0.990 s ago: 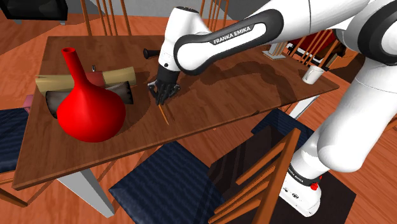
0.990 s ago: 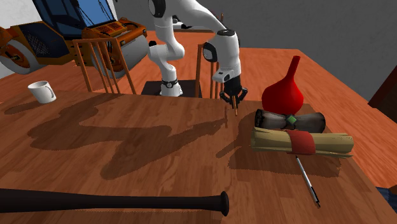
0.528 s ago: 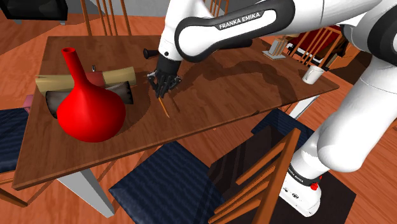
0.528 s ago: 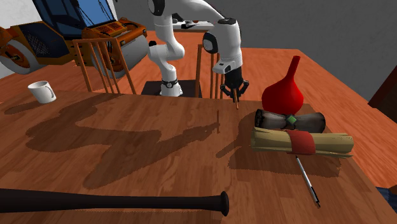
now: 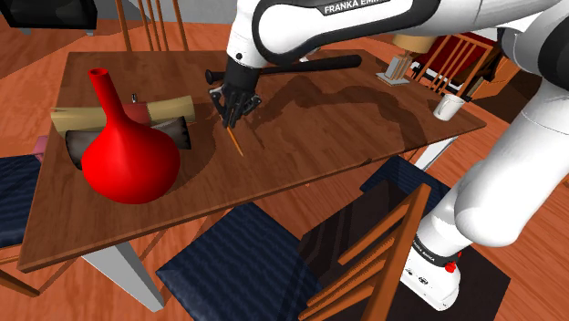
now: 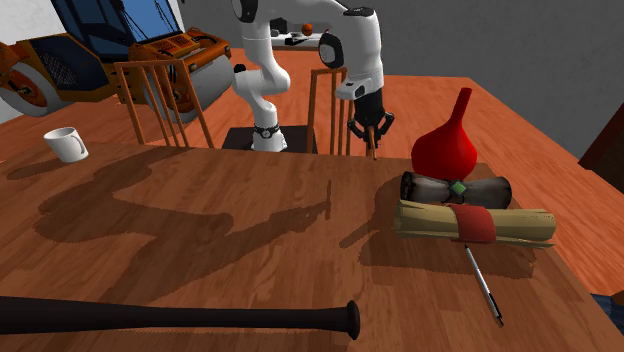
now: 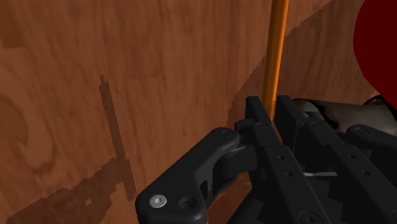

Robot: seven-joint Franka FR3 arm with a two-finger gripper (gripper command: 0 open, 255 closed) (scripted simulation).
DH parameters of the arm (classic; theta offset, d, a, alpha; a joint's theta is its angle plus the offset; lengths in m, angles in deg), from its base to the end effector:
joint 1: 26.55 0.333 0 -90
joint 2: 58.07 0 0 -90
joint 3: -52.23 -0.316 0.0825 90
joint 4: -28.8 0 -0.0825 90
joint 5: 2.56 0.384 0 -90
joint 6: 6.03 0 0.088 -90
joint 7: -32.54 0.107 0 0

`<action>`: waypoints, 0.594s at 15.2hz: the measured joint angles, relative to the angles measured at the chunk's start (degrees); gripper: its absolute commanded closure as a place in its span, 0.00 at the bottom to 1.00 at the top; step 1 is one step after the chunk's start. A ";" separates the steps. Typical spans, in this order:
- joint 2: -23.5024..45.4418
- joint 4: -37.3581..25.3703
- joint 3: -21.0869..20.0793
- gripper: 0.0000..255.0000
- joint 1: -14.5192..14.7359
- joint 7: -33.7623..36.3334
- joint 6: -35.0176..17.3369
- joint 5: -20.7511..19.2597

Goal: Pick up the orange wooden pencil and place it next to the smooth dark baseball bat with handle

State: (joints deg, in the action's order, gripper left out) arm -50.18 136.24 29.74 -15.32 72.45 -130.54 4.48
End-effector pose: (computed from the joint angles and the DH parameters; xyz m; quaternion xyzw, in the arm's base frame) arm 0.5098 0.3354 0.4600 -0.9894 0.0878 -0.0200 0.1140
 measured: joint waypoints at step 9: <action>-4.87 2.04 2.13 1.00 -3.35 -6.09 3.45 2.98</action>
State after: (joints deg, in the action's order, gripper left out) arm -55.04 138.28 31.87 -18.67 66.36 -127.10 7.46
